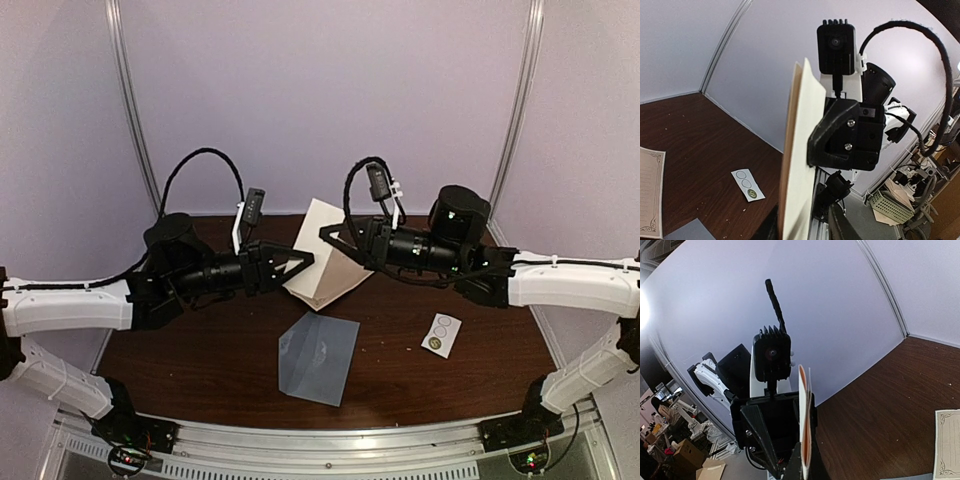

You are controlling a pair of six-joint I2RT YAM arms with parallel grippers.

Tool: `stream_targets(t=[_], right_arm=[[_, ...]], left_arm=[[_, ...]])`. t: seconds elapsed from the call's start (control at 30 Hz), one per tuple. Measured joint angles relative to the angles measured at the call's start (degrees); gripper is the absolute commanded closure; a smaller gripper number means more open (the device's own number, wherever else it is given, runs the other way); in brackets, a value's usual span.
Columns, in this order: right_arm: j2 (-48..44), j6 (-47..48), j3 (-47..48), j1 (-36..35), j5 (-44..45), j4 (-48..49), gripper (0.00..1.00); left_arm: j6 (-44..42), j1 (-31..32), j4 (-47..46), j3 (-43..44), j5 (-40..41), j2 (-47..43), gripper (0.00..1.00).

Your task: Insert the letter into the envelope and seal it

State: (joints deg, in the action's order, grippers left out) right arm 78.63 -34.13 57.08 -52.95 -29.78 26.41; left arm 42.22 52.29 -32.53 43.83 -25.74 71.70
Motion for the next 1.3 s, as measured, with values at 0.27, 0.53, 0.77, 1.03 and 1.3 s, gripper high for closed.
stream_targets(t=[0.27, 0.53, 0.77, 1.03, 1.3], right_arm=[[-0.02, 4.44, 1.46, 0.11, -4.00, -9.49, 1.00], [-0.02, 6.62, 2.80, 0.11, -5.16, -12.98, 1.00], [-0.02, 7.41, 2.82, 0.17, -5.16, -14.82, 1.00], [-0.02, 7.76, 2.82, 0.33, -5.14, -15.98, 1.00], [-0.09, 8.13, 2.84, 0.39, -4.68, -17.09, 0.59]], left_arm=[[-1.38, -0.83, 5.20, 2.10, -2.91, 0.52, 0.85], [-2.03, -0.83, 7.26, 2.82, -5.09, 1.77, 0.84], [-2.23, -0.83, 9.07, 2.82, -5.27, 1.99, 0.89], [-2.32, -0.83, 10.21, 2.82, -5.44, 1.99, 1.00], [-2.99, -0.94, 12.35, 3.63, -6.32, 2.05, 1.00]])
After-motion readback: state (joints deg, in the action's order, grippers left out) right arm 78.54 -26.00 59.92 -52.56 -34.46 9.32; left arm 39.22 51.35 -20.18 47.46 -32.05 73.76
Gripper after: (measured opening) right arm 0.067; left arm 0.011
